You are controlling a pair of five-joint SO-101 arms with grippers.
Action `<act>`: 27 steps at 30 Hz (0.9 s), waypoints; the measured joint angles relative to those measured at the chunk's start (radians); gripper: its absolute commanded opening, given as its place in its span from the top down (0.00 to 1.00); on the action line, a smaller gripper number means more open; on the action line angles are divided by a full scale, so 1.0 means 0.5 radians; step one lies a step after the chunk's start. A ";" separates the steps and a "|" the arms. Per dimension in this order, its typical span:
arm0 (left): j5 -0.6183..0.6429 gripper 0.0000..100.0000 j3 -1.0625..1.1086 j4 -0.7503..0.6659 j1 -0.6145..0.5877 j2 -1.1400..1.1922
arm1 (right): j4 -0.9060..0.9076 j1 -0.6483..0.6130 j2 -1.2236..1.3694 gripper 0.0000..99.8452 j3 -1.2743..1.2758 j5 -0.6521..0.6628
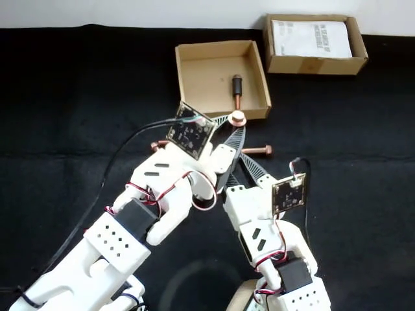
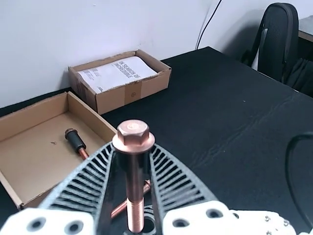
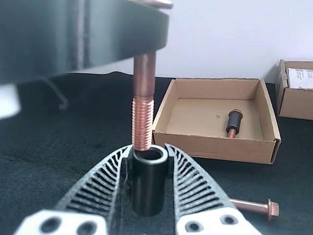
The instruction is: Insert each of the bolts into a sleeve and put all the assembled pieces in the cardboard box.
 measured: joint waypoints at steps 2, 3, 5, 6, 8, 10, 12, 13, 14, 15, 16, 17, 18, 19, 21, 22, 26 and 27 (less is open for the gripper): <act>0.000 0.99 0.003 -0.015 0.000 0.000 | 0.000 0.000 0.000 0.99 0.000 0.000; 0.000 0.99 0.003 -0.015 0.000 0.000 | 0.000 0.000 0.000 0.99 0.000 0.000; 0.000 0.99 -0.006 -0.015 0.000 0.018 | 0.000 0.000 0.000 0.99 0.000 0.000; 0.000 0.99 -0.028 -0.015 0.000 0.037 | 0.000 0.000 0.000 0.99 0.000 0.000; 0.000 0.99 -0.061 -0.015 0.000 0.077 | -0.003 0.000 -0.003 0.99 0.000 0.000; 0.003 0.99 -0.083 -0.015 0.000 0.098 | -0.003 0.000 -0.003 0.99 0.000 0.000; 0.003 0.99 -0.086 -0.015 0.000 0.098 | -0.003 0.000 -0.003 0.99 0.000 0.000; 0.003 0.99 -0.086 -0.015 0.006 0.098 | -0.003 0.000 -0.003 0.99 0.000 0.000; 0.003 0.99 -0.086 -0.015 0.015 0.098 | -0.003 0.000 -0.003 0.99 0.000 0.000; 0.003 0.99 -0.086 -0.015 0.021 0.098 | -0.003 0.000 -0.003 0.99 0.000 0.000; 0.003 0.99 -0.086 -0.003 0.025 0.098 | -0.003 0.000 -0.003 0.99 0.000 0.000; 0.003 0.99 -0.092 0.018 0.025 0.098 | -0.003 0.000 -0.003 0.99 0.000 0.000; 0.006 0.99 -0.092 0.043 0.025 0.098 | -0.003 0.000 -0.003 0.99 0.000 0.000; 0.012 0.99 -0.092 0.068 0.025 0.098 | -0.003 0.000 -0.003 0.99 0.000 0.000; 0.083 0.99 -0.095 0.117 0.025 0.098 | -0.003 0.000 -0.003 0.99 0.000 0.000; 0.123 0.99 -0.095 0.138 0.025 0.098 | -0.003 0.000 -0.003 0.99 0.000 0.000; 0.181 0.99 -0.095 0.193 0.021 0.098 | -0.003 0.000 -0.003 0.99 0.000 0.000; 0.184 0.99 -0.095 0.193 0.021 0.098 | -0.003 0.000 -0.003 0.99 0.000 0.000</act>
